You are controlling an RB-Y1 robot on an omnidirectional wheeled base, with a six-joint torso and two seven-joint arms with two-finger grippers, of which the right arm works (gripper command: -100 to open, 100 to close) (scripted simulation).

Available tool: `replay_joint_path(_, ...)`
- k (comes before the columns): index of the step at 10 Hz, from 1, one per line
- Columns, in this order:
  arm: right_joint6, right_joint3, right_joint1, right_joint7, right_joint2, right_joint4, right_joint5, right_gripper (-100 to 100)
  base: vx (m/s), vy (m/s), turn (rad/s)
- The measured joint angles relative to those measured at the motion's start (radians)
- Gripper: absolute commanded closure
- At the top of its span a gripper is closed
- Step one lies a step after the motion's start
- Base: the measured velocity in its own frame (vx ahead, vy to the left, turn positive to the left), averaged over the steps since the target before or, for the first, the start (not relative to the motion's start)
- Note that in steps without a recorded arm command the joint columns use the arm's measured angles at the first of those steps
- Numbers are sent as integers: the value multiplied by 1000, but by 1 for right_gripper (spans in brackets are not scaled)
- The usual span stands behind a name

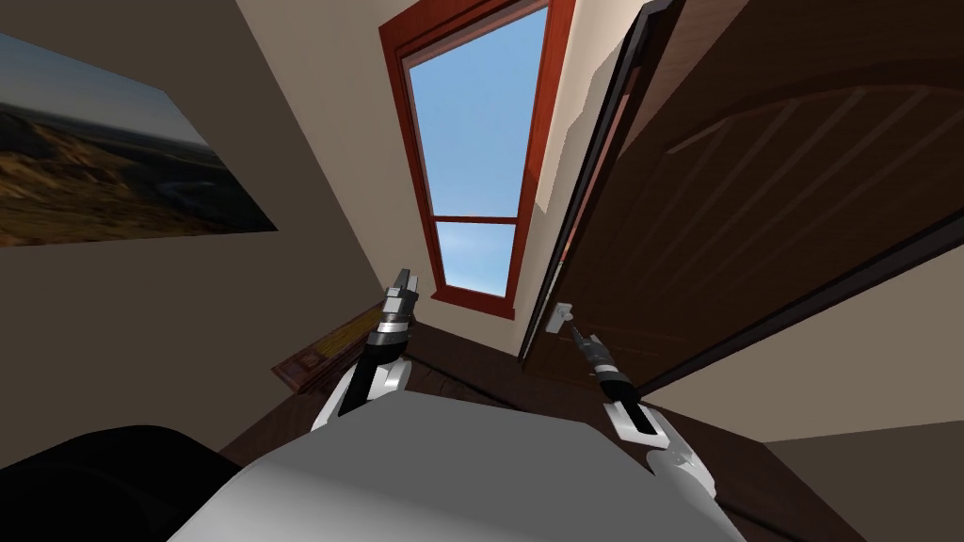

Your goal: Pull the door open

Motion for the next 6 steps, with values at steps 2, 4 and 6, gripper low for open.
replay_joint_path(2, -4, -3, 14, 52, -17, -2, 36, -100, -19, 59, -49)
replay_joint_path(4, -8, -5, 24, 98, -32, 0, 68, -100, -12, 57, -39)
replay_joint_path(6, -10, -8, 36, 135, -44, -2, 98, -100, -8, 35, -26)
